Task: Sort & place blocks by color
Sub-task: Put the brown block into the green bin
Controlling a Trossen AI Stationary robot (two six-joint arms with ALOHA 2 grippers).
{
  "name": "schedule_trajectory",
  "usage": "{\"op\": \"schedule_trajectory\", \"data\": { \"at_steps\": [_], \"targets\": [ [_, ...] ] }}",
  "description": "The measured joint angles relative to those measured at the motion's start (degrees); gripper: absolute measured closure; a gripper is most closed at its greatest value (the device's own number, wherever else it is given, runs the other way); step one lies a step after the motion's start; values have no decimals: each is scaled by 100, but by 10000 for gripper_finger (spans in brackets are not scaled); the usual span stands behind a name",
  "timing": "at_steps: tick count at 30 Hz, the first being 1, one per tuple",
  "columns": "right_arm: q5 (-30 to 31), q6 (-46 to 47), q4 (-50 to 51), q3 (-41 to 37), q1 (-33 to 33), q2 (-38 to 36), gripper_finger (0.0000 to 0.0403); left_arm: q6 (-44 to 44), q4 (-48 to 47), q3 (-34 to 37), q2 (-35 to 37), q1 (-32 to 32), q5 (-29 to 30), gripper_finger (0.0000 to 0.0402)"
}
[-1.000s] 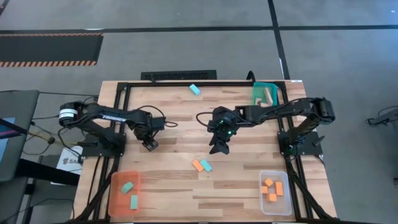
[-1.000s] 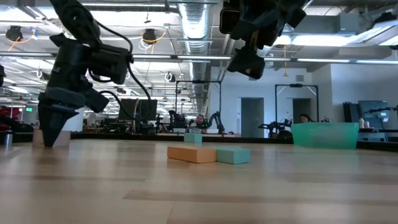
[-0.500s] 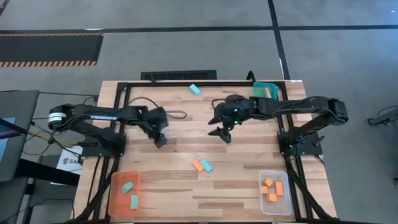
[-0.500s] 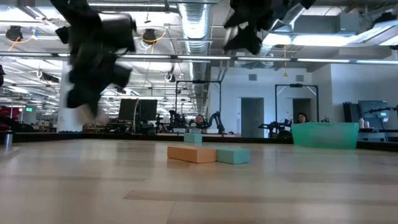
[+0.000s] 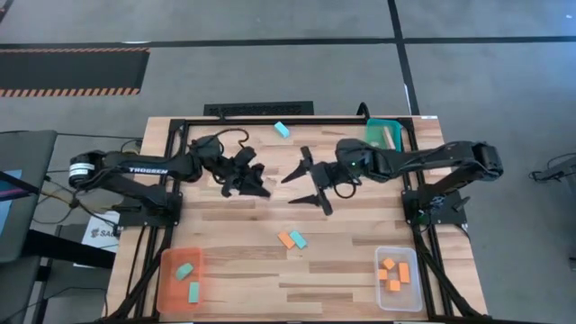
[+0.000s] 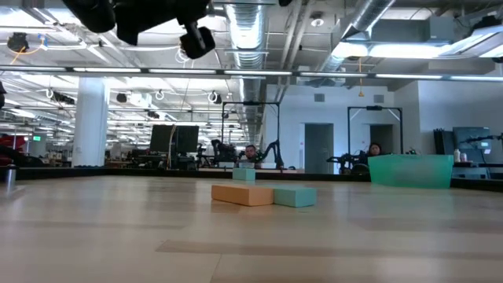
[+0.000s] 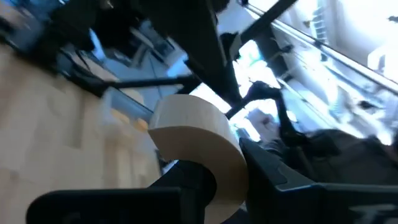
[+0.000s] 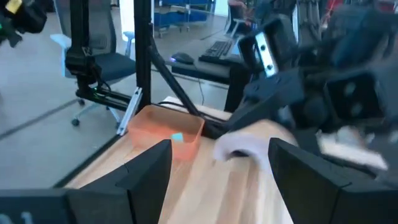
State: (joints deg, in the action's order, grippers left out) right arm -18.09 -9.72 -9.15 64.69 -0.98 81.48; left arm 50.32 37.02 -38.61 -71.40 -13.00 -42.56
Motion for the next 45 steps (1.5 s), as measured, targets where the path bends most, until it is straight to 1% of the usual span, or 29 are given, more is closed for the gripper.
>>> {"op": "schedule_trajectory", "data": {
  "at_steps": [3,7,11,15,18,29,32,34,39,43,45],
  "targets": [
    [-89,-223,-81,160,10,176,112,280,227,2,-213,101,-228,355],
    [-488,-192,433,594,-32,406,112,438,422,1,-491,290,-312,355],
    [-1053,-99,971,980,-30,727,112,438,428,-168,-744,444,-369,355],
    [-1608,53,1067,1221,-96,1037,112,324,429,-485,-997,562,-474,355],
    [-1703,83,1216,1330,-134,1186,112,310,372,-665,-1114,600,-659,355],
    [-1648,-21,1281,1368,-141,1182,116,291,366,-671,-1121,598,-663,355],
    [-1648,-25,1281,1368,-141,1182,133,289,369,-671,-1121,598,-667,355],
    [-1645,-32,1280,1368,-141,1182,153,291,398,-671,-1121,598,-699,355],
    [-1695,-86,1294,1368,-141,1175,225,289,403,-671,-1121,600,-734,351],
    [-1735,-86,1391,1368,-130,1159,280,317,423,-658,-1119,581,-731,321],
    [-1720,-33,1480,1368,-133,1143,283,317,418,-658,-1119,549,-674,299]
  ]
}}
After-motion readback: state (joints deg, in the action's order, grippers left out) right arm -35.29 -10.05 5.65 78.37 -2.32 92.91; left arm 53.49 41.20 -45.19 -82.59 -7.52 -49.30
